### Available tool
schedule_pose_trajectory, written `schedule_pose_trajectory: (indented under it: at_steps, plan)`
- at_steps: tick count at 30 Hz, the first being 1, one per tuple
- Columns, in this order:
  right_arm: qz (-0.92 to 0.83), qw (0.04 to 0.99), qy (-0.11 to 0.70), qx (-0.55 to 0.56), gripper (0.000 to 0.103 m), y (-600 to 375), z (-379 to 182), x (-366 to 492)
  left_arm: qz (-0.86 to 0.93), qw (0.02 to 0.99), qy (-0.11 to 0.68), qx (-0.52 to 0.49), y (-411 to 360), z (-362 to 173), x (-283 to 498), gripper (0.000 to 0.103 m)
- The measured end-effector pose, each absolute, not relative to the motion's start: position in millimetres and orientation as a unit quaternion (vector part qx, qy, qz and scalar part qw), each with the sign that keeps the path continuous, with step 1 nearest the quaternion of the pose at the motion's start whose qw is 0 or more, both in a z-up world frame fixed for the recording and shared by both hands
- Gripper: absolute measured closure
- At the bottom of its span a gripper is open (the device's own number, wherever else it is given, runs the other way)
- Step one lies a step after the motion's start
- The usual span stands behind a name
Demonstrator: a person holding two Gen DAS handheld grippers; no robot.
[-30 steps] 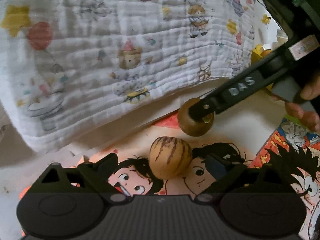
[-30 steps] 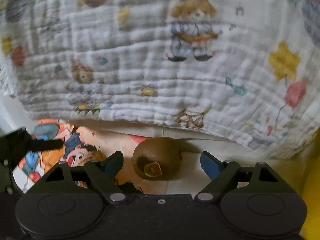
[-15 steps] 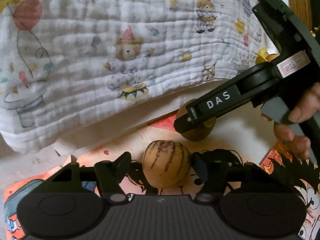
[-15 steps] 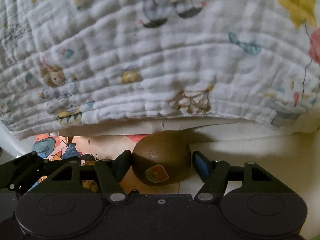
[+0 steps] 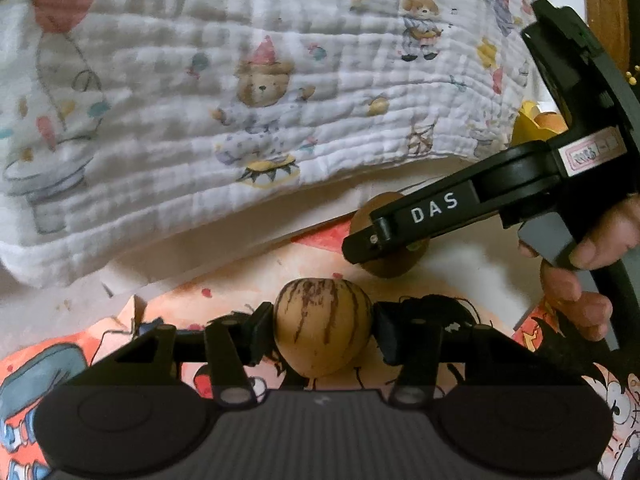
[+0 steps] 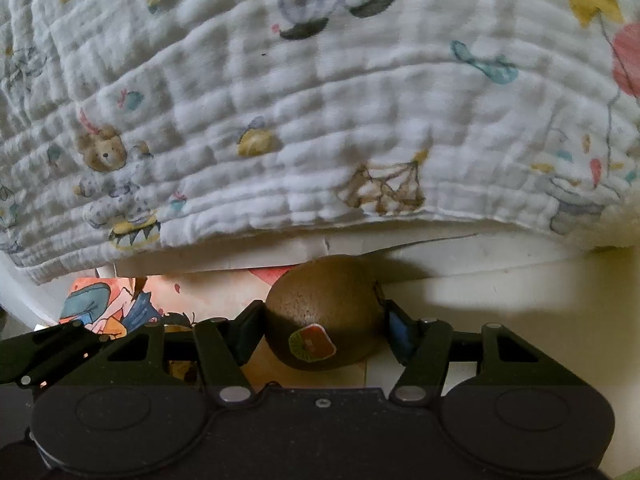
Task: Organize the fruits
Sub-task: 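Close the left tool on the striped fruit while the right tool grasps the kiwi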
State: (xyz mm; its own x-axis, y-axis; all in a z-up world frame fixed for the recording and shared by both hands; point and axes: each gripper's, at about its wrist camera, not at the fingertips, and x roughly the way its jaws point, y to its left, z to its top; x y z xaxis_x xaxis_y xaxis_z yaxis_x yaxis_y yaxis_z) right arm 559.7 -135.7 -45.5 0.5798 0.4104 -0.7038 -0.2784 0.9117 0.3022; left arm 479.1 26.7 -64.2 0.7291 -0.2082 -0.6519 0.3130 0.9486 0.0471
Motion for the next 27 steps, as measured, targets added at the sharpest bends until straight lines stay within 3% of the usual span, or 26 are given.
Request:
schedule_pose_trajectory:
  at_steps: [15,27]
  plan:
    - [0.213,0.877,0.414,0.117,0.040,-154.9,-44.8,522.6,-0.155,0.927,0.339,0.053,36.4,-34.6,425.2,0.046]
    - [0.236,0.883,0.385,0.123,0.040,-193.1,-2.8,455.4,-0.162,0.929,0.330,0.043,19.0,-7.9,378.5,0.046]
